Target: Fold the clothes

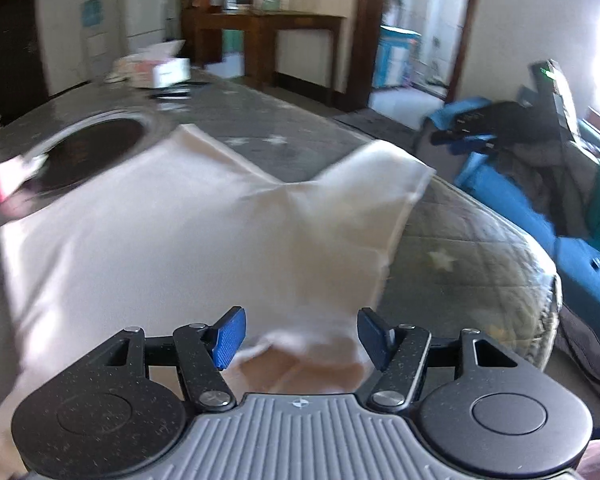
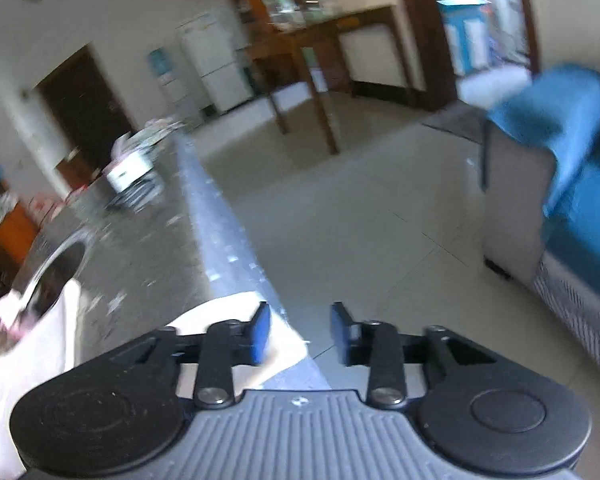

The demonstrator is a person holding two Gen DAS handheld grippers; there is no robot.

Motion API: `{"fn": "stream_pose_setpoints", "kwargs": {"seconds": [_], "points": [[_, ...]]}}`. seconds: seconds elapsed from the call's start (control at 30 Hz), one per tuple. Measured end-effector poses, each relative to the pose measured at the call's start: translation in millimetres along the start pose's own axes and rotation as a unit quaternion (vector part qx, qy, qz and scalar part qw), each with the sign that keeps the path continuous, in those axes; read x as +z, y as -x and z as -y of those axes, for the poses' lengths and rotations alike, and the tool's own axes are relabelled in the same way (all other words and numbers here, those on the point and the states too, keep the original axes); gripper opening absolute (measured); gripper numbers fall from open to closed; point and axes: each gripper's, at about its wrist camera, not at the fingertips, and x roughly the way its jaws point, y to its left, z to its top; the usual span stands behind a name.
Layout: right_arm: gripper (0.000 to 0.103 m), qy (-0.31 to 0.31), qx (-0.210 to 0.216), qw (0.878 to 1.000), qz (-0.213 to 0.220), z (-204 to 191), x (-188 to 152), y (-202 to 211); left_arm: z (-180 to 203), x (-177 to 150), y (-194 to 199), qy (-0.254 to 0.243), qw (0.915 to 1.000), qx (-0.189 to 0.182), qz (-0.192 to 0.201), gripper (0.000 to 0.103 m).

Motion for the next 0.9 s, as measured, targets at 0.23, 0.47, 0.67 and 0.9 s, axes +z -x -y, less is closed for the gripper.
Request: {"fn": "stream_pose_setpoints", "kwargs": {"seconds": [0.23, 0.47, 0.67, 0.9], "points": [[0.051, 0.155, 0.101, 0.982, -0.044, -87.9, -20.8, 5.7, -52.2, -33.6, 23.8, 0.072, 0.9957, 0.056, -0.012, 0.064], [0.051, 0.287, 0.143, 0.944, -0.078, -170.7, -67.0, 3.7, -60.6, -44.0, 29.2, 0.083, 0.9955, 0.046, 0.0, 0.058], [0.052, 0.369, 0.15, 0.913, -0.087, -200.8, -98.1, 9.7, -66.1, -53.7, 37.7, 0.069, 0.997, 0.033, -0.001, 0.059], [0.055, 0.396, 0.171, 0.896, -0.104, -212.2, -115.9, 21.7, -74.3, -63.3, 45.1, 0.055, 0.9973, 0.048, -0.001, 0.059]]}}
